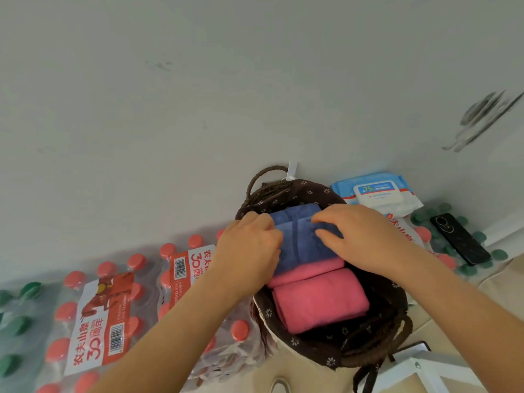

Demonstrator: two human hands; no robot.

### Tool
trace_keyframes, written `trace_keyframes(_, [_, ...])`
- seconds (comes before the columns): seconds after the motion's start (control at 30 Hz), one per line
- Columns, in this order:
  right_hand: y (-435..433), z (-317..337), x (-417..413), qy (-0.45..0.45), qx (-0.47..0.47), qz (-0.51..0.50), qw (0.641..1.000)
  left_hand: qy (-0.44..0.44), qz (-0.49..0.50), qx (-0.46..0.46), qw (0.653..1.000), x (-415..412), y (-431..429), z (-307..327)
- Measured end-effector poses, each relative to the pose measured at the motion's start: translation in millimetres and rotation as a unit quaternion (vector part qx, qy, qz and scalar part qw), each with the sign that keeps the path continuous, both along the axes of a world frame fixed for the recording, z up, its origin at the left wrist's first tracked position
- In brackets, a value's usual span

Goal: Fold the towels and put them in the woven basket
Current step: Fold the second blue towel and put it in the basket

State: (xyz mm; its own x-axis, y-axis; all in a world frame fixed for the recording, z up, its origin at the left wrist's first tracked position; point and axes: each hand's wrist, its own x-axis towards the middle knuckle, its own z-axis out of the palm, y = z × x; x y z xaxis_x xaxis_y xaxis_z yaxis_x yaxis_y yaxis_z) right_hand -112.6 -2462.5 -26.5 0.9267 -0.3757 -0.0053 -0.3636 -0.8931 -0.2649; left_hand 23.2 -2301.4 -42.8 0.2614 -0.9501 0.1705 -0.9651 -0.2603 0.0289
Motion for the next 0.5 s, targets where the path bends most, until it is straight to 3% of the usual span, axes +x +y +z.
trace_keyframes(0.1, [8.2,0.5,-5.6,-0.023,0.008,0.009,1.0,-0.023,-0.03,-0.016,0.999,-3.1,6.0,-6.0])
trace_keyframes(0.27, [23.4,-4.1,-8.0,0.094,0.007,0.027,0.995,-0.052,-0.029,0.017,0.998,-4.2,15.0,-6.2])
trace_keyframes(0.4, [28.7,-0.5,-9.1,0.082,0.004,0.01,0.997,-0.044,-0.028,0.012,0.999,-3.3,21.4,-2.9])
trace_keyframes(0.5, [31.1,-2.2,-11.9,0.086,0.006,0.005,0.996,-0.039,-0.005,0.074,0.997,-5.4,21.7,2.6])
